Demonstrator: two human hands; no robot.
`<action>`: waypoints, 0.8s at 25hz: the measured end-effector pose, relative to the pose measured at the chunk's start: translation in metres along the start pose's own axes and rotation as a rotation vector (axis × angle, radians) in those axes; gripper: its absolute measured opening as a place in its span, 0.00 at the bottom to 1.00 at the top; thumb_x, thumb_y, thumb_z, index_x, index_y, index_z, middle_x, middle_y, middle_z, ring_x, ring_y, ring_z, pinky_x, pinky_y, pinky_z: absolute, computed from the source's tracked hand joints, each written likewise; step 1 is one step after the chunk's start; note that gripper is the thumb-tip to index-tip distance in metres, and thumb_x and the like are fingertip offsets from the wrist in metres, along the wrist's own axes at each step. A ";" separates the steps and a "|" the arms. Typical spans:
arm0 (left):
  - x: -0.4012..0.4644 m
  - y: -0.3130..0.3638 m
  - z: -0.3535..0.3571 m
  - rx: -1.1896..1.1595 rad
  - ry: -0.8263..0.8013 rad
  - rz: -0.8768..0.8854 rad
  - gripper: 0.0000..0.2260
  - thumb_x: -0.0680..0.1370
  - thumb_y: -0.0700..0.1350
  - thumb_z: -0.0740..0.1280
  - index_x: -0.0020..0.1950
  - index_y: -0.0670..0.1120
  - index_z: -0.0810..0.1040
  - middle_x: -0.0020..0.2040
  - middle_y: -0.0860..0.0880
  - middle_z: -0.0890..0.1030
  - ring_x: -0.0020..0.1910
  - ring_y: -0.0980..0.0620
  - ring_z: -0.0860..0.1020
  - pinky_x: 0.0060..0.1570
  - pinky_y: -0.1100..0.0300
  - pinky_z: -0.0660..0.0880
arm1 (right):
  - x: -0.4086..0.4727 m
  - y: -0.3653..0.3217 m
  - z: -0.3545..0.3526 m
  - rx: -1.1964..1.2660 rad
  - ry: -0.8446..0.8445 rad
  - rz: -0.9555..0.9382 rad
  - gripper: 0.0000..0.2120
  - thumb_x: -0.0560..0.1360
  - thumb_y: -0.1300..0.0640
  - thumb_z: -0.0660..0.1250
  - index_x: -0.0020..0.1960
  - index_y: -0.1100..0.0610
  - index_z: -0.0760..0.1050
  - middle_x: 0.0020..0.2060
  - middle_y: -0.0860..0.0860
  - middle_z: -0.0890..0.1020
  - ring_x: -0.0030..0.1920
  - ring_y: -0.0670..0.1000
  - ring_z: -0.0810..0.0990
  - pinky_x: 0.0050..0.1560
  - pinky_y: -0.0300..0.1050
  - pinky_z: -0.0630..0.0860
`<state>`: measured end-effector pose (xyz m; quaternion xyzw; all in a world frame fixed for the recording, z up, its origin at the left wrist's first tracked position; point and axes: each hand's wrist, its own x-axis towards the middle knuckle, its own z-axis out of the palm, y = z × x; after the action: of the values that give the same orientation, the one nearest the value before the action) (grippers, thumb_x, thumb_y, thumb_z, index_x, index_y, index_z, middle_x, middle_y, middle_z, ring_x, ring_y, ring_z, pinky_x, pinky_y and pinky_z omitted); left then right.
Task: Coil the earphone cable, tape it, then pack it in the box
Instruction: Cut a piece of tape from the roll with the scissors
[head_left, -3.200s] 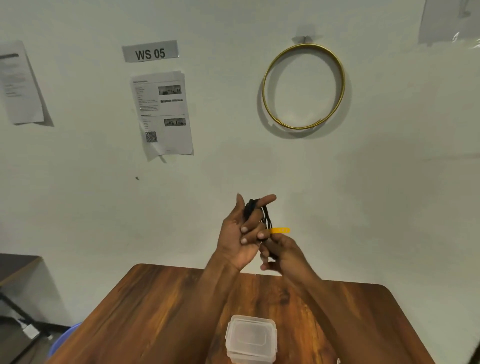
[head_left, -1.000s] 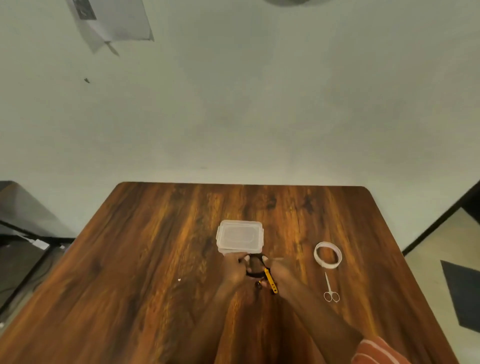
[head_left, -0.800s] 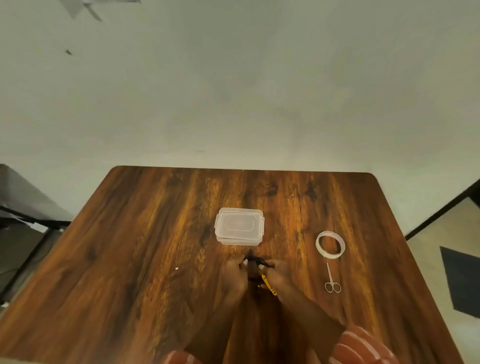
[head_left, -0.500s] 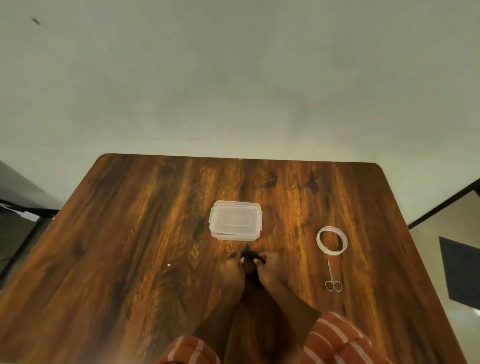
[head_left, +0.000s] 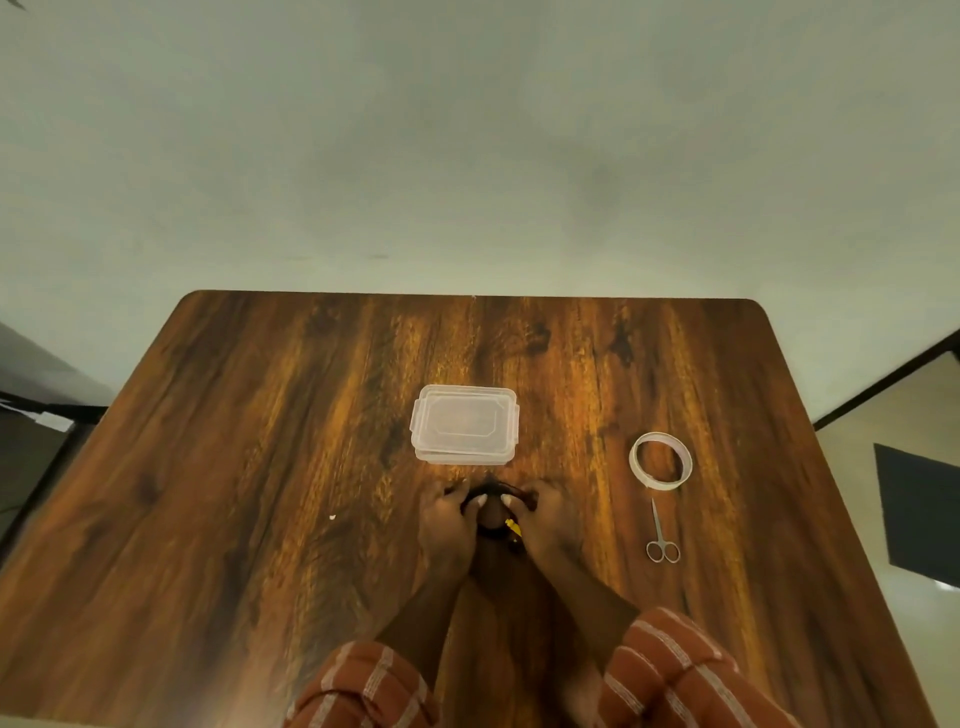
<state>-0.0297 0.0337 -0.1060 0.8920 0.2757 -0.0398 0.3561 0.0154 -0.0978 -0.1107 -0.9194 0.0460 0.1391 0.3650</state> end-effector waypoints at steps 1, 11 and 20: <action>0.002 -0.001 0.000 0.051 -0.005 0.017 0.16 0.82 0.53 0.61 0.66 0.50 0.78 0.67 0.47 0.78 0.67 0.46 0.73 0.70 0.52 0.66 | 0.001 0.004 -0.010 0.038 0.026 -0.007 0.13 0.74 0.45 0.71 0.53 0.52 0.83 0.53 0.49 0.83 0.56 0.53 0.80 0.56 0.49 0.77; -0.003 0.054 0.012 0.241 0.136 0.438 0.13 0.79 0.50 0.67 0.61 0.47 0.82 0.53 0.49 0.81 0.53 0.48 0.77 0.54 0.55 0.75 | 0.036 0.095 -0.140 -0.383 0.192 0.036 0.23 0.73 0.50 0.72 0.67 0.47 0.76 0.69 0.50 0.74 0.68 0.57 0.68 0.67 0.55 0.69; 0.018 0.146 0.023 0.069 -0.095 0.705 0.13 0.78 0.44 0.68 0.63 0.50 0.80 0.60 0.53 0.80 0.58 0.54 0.77 0.56 0.65 0.73 | 0.044 0.052 -0.152 0.115 0.102 -0.055 0.08 0.75 0.61 0.71 0.53 0.56 0.85 0.51 0.51 0.86 0.52 0.50 0.83 0.53 0.44 0.78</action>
<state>0.0643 -0.0594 -0.0383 0.9409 -0.0676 0.0348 0.3301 0.0815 -0.2391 -0.0523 -0.9037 0.0470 0.0792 0.4182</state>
